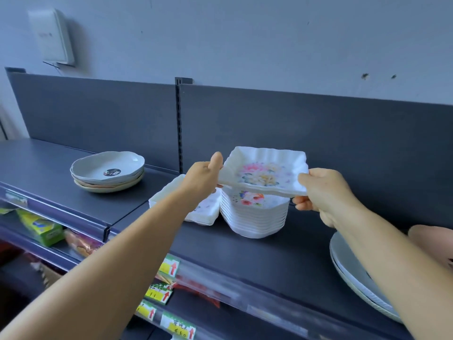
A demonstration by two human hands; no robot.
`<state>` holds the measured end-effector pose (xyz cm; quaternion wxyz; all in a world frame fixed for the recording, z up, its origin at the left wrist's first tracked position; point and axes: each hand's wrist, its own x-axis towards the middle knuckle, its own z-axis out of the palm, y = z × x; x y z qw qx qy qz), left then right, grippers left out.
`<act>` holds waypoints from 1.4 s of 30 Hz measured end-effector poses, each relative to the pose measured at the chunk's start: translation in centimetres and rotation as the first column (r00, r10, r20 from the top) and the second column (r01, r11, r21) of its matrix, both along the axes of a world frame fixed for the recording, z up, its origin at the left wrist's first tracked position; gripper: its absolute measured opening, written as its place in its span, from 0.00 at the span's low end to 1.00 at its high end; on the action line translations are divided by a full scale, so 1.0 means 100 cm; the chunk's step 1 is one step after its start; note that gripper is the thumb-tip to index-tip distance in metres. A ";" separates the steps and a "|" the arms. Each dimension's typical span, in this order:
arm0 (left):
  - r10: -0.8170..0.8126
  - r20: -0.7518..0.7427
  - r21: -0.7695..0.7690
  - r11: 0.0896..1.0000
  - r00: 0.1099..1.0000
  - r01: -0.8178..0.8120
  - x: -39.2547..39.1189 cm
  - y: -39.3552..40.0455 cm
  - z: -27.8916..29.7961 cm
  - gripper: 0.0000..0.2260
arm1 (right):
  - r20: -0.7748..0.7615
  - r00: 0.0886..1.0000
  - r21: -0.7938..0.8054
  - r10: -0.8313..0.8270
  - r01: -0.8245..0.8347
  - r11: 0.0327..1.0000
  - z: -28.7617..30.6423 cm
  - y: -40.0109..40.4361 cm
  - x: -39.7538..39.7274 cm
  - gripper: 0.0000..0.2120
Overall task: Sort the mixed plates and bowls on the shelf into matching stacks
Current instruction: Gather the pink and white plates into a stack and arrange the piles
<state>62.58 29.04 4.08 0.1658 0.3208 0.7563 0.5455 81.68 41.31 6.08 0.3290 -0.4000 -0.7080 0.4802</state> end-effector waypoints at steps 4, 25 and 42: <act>0.015 -0.135 0.016 1.000 0.991 -0.013 -0.026 -0.027 0.003 0.07 | -0.007 0.999 0.004 0.044 -0.044 0.999 0.000 -0.028 -0.040 0.10; 0.094 -0.093 -0.211 0.971 0.991 -0.112 -0.148 -0.075 -0.058 0.15 | 0.427 0.892 0.329 -0.145 -0.004 0.944 -0.076 -0.134 -0.164 0.13; -0.064 -0.310 -0.383 0.921 0.949 -0.064 -0.144 -0.062 -0.067 0.09 | 0.543 0.823 0.311 -0.166 -0.014 0.950 -0.092 -0.137 -0.170 0.13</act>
